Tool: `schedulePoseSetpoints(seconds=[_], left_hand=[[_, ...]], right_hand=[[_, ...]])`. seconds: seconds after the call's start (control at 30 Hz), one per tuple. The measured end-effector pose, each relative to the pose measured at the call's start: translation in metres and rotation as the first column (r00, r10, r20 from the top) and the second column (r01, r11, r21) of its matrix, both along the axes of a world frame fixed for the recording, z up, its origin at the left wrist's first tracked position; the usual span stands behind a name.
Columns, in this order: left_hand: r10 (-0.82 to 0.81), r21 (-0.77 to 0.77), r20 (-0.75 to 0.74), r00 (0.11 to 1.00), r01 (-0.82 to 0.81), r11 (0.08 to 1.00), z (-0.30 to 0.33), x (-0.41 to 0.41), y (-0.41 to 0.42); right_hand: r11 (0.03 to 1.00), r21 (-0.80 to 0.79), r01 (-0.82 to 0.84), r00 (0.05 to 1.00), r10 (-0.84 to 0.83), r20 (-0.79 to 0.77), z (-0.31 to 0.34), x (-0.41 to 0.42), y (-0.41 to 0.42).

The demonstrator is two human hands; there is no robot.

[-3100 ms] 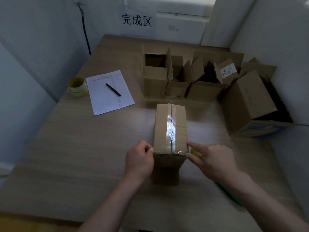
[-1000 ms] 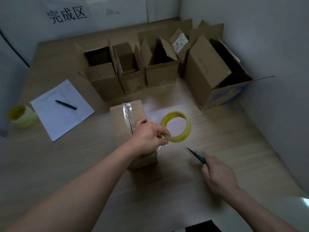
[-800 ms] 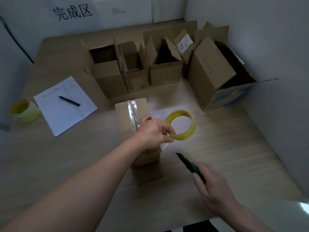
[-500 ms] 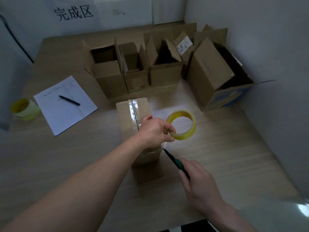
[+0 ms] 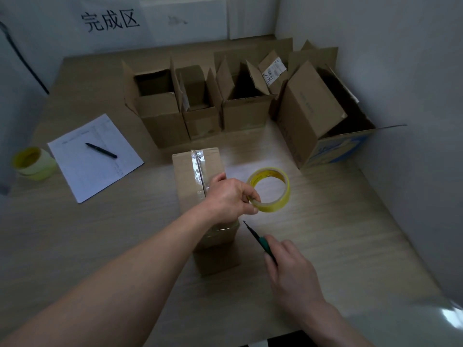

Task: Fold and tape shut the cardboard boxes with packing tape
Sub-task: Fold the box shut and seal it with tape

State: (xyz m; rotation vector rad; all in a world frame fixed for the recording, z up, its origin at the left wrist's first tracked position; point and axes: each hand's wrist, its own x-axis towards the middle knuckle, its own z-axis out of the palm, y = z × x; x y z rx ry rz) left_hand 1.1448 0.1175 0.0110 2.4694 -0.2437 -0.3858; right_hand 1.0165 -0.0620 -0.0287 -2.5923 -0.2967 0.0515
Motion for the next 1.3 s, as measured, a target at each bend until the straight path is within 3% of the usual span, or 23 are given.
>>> schedulePoseSetpoints(seconds=[0.1,0.17,0.27,0.4,0.47,0.53,0.6,0.7,0.77,0.97,1.17,1.3], left_hand=[[0.003,-0.004,-0.004,1.0,-0.003,1.0,0.0,-0.001,0.001],[0.008,-0.008,0.011,1.0,-0.008,1.0,0.0,-0.001,0.001],[0.012,-0.008,0.002,1.0,-0.012,1.0,-0.004,-0.002,0.006],[0.021,-0.018,0.013,1.0,-0.021,1.0,-0.008,-0.002,0.005],[0.025,-0.011,0.034,0.999,-0.025,1.0,-0.01,-0.001,0.004],[0.028,0.004,0.057,0.998,-0.028,1.0,-0.012,-0.001,0.005],[-0.005,0.032,0.071,0.997,0.003,0.999,-0.013,0.0,0.003],[-0.059,0.091,0.083,0.995,0.052,0.994,-0.011,-0.001,0.003],[-0.067,0.088,0.067,0.995,0.061,0.994,-0.011,-0.003,0.008],[-0.015,-0.003,0.104,0.994,0.015,1.0,-0.009,-0.009,0.013],[0.069,-0.133,0.199,0.978,-0.043,0.99,-0.006,-0.018,0.019],[0.07,-0.128,0.315,0.947,-0.03,0.991,-0.005,-0.02,0.019]], right_hand=[[0.982,-0.185,-0.05,0.984,0.016,-0.179,-0.016,0.004,0.005],[0.976,-0.219,-0.015,0.964,-0.044,-0.261,-0.028,0.002,-0.004],[0.958,-0.272,0.092,0.951,-0.165,-0.26,-0.047,0.007,-0.032],[0.919,-0.394,0.017,0.955,-0.131,-0.265,-0.05,0.025,-0.05],[0.98,-0.15,0.132,0.988,-0.142,-0.059,-0.032,0.041,-0.047],[0.993,0.098,0.064,0.955,-0.089,0.283,-0.003,0.06,-0.035],[0.993,-0.015,-0.114,0.898,0.11,0.427,0.022,0.077,-0.018],[0.938,-0.254,-0.236,0.925,0.297,0.238,0.037,0.1,0.004],[0.897,-0.296,-0.327,0.925,0.368,0.095,0.036,0.11,0.009],[0.923,-0.116,-0.368,0.926,0.352,-0.14,0.027,0.118,0.014],[0.92,-0.061,-0.388,0.863,0.339,-0.375,0.015,0.12,0.024],[0.937,0.245,-0.248,0.797,0.341,-0.498,0.01,0.125,0.02]])
